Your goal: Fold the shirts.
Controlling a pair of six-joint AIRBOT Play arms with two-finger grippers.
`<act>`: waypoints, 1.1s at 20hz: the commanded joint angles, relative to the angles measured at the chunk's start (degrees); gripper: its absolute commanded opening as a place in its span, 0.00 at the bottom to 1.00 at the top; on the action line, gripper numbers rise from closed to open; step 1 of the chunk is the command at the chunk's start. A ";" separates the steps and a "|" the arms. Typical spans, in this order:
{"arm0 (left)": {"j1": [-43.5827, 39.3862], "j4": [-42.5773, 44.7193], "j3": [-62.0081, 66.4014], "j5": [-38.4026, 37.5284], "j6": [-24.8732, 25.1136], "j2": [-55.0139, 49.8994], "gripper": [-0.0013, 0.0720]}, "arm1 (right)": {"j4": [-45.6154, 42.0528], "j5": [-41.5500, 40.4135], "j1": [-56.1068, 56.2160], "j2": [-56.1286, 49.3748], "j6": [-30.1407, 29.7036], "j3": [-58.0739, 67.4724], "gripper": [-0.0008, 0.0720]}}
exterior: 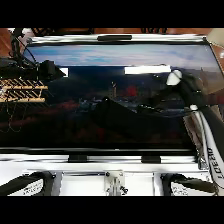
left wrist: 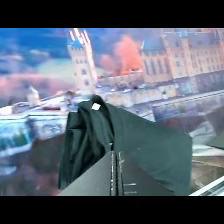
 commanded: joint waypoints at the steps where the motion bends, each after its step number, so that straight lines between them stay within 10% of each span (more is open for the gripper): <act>1: 0.76 1.22 -0.02 -0.37 0.00 0.09 0.06 | -2.34 2.45 -6.56 6.47 0.22 -12.09 0.76; 2: 0.76 1.25 -0.02 -0.37 -0.02 0.07 0.06 | 0.46 -1.60 -6.51 7.87 0.09 -17.90 0.95; 9: 0.76 1.20 -0.02 -1.95 -0.02 0.04 0.06 | 19.08 -26.16 -6.47 8.20 -3.48 -34.82 0.95; 17: 0.74 1.16 -0.02 -1.95 -1.11 0.04 0.06 | 34.29 -30.71 -3.13 2.89 -13.05 -34.82 0.93; 22: 0.74 1.16 -0.02 -1.97 -1.53 0.04 0.06 | 36.76 -28.87 -2.38 2.78 -22.08 -31.41 0.10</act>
